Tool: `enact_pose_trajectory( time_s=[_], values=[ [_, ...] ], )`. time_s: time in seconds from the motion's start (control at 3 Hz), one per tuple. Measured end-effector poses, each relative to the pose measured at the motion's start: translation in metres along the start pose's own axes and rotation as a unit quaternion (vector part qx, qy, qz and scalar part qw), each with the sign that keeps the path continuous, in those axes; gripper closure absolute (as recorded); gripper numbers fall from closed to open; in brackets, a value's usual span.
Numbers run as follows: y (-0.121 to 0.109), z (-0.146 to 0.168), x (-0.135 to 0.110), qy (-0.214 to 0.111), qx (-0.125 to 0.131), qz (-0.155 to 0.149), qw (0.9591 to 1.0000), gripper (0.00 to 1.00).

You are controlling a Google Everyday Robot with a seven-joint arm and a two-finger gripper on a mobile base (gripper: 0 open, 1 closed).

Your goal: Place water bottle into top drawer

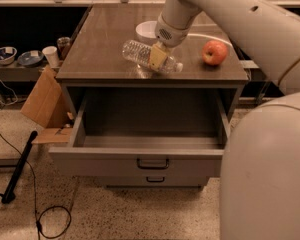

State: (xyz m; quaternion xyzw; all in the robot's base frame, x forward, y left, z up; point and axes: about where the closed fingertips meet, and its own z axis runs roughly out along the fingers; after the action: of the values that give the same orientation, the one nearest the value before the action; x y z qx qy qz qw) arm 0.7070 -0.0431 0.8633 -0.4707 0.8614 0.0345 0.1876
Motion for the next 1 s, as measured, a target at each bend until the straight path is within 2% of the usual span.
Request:
enact_pose_trajectory(
  time_s=[0.33, 0.67, 1.0],
  values=[
    [0.023, -0.025, 0.01, -0.038, -0.017, -0.036, 0.9985, 1.0],
    [0.05, -0.05, 0.029, -0.073, -0.029, -0.07, 0.9944, 1.0],
    [0.069, -0.066, 0.056, -0.085, -0.024, -0.102, 0.9908, 1.0]
  ],
)
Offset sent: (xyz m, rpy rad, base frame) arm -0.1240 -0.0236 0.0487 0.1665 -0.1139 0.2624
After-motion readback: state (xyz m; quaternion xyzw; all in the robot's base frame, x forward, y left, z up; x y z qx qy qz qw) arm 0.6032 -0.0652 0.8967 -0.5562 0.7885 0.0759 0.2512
